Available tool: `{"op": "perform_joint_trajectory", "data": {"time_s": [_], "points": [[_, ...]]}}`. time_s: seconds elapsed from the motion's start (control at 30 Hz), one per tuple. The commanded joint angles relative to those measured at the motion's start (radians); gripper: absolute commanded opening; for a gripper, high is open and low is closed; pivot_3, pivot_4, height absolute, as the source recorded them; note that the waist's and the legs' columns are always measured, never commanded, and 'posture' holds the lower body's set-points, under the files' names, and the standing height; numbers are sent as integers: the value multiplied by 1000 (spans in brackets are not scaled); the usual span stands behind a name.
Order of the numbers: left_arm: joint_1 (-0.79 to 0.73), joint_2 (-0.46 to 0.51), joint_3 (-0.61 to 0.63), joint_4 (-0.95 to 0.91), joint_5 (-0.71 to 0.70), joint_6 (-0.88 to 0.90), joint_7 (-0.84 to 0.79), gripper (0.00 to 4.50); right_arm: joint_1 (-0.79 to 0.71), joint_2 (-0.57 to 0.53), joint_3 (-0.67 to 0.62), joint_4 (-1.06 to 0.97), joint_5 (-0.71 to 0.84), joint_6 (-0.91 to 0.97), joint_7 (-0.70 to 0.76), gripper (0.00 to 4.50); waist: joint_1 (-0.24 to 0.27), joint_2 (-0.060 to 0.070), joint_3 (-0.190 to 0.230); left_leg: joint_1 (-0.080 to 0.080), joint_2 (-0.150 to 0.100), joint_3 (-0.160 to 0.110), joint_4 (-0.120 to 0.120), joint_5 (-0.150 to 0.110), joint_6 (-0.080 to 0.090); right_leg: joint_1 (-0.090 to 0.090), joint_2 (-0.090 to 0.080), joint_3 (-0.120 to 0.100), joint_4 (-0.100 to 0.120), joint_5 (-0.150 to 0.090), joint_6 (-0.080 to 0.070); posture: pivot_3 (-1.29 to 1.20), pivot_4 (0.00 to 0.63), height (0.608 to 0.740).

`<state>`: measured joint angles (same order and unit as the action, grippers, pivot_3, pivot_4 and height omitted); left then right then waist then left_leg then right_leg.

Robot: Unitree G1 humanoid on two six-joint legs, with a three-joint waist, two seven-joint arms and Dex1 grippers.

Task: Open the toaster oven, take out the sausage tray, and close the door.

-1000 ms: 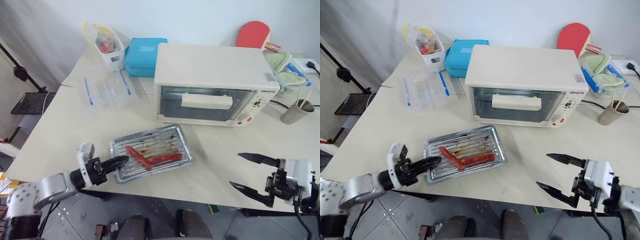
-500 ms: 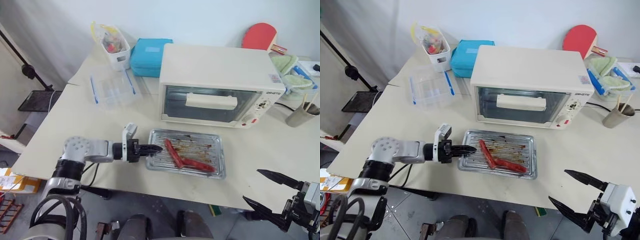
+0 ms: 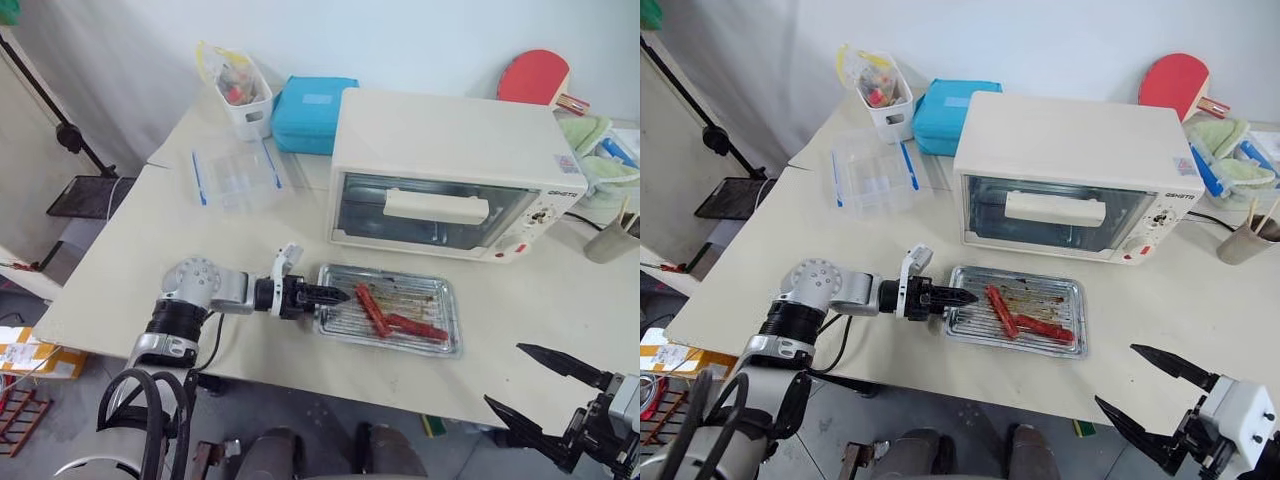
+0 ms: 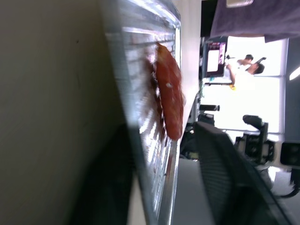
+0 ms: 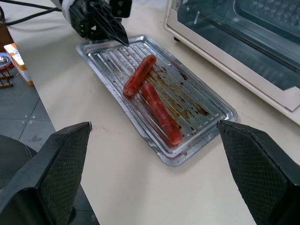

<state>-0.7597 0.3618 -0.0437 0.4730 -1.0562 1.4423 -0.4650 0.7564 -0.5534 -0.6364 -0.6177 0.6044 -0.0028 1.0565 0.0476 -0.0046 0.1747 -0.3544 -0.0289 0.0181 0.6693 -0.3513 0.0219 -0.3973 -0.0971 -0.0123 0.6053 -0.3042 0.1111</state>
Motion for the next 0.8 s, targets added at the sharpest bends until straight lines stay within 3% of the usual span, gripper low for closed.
{"op": "perform_joint_trajectory", "data": {"time_s": [0.03,0.07,0.17,0.3,0.53,0.63,0.8], "points": [[69,79,-43,-142,112,-95,-81,3255,-4,-9,-27,30,13,-21,16,4500,-4,0,0,0,0,0,-2,1,-1,0,0,0,-1,0,0,0,150,740],[84,101,-61,-173,140,-122,-106,3512,-6,-11,-27,35,14,-23,19,4500,-8,0,0,1,0,0,-3,1,-2,0,0,0,-1,0,0,0,150,740],[223,265,-141,-381,294,-457,-364,4352,-27,-31,-36,67,23,-16,33,4500,-29,1,-1,3,1,0,-4,3,-5,1,1,0,-1,-1,-2,0,150,740],[351,340,-31,-413,407,-826,-496,4352,-76,-63,-32,105,38,-2,49,4500,-52,2,0,10,4,1,-9,5,-7,5,2,0,-1,-2,-7,0,150,740],[475,443,62,-279,625,-1461,-762,4352,-182,-133,-33,126,99,63,56,4500,-46,2,0,9,5,1,-19,6,0,1,1,0,-4,-3,-11,0,150,740],[475,458,111,-238,615,-1537,-821,4352,-209,-168,-39,127,119,84,80,4500,-43,3,0,3,5,-1,-20,9,2,-5,1,-3,-4,-3,-12,0,150,740],[463,457,144,-252,610,-1511,-817,4352,-245,-199,-36,134,135,106,104,4500,-41,3,0,-6,5,-2,-15,7,6,-13,1,-8,3,-3,-11,0,150,740]]}}
